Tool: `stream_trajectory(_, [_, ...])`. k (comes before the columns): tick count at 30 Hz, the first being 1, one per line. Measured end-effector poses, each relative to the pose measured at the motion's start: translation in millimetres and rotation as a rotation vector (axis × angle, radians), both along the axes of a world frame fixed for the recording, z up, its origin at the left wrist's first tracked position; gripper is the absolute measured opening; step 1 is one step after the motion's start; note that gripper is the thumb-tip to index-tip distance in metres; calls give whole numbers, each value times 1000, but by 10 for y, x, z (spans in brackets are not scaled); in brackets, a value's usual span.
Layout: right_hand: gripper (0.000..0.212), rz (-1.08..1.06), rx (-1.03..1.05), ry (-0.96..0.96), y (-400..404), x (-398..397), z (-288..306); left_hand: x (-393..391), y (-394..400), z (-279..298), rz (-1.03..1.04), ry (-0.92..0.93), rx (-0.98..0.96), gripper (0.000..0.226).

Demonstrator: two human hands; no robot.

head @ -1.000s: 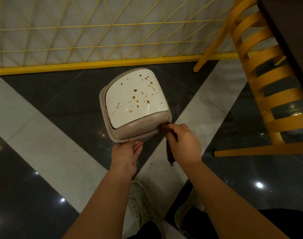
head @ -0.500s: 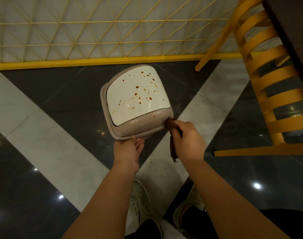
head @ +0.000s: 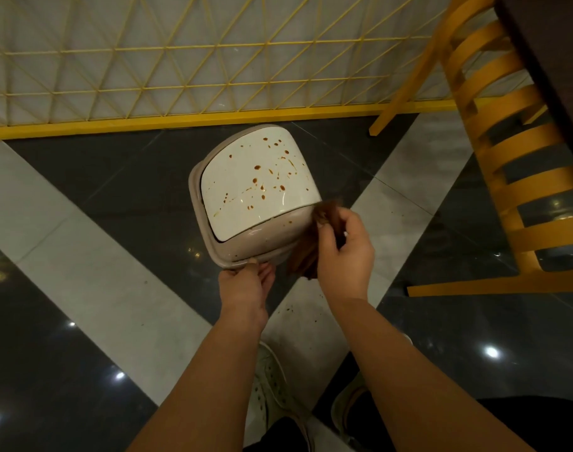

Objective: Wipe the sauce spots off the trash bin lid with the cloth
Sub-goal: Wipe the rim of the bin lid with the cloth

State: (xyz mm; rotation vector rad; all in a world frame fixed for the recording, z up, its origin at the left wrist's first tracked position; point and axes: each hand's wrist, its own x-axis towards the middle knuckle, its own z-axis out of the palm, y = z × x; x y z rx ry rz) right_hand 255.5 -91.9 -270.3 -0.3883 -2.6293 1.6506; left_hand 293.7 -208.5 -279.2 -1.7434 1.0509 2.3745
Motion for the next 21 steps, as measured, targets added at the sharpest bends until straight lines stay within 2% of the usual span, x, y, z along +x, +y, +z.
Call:
stream_trajectory(2, [26, 91, 9, 78, -88, 70, 52, -8, 3, 6, 14, 12, 0, 34])
stream_trajectory(6, [25, 348, 199, 213, -35, 208, -50, -2, 2, -12, -8, 38, -26, 33])
stream_trajectory(11, [24, 148, 159, 213, 54, 10, 32, -11, -11, -45, 8, 8, -22, 34])
stream_trajectory(17, [26, 530, 381, 315, -56, 163, -54, -25, 11, -5, 7, 32, -36, 32])
stream_trajectory(21, [22, 337, 328, 243, 108, 66, 1, -26, 6, -10, 13, 14, -20, 34])
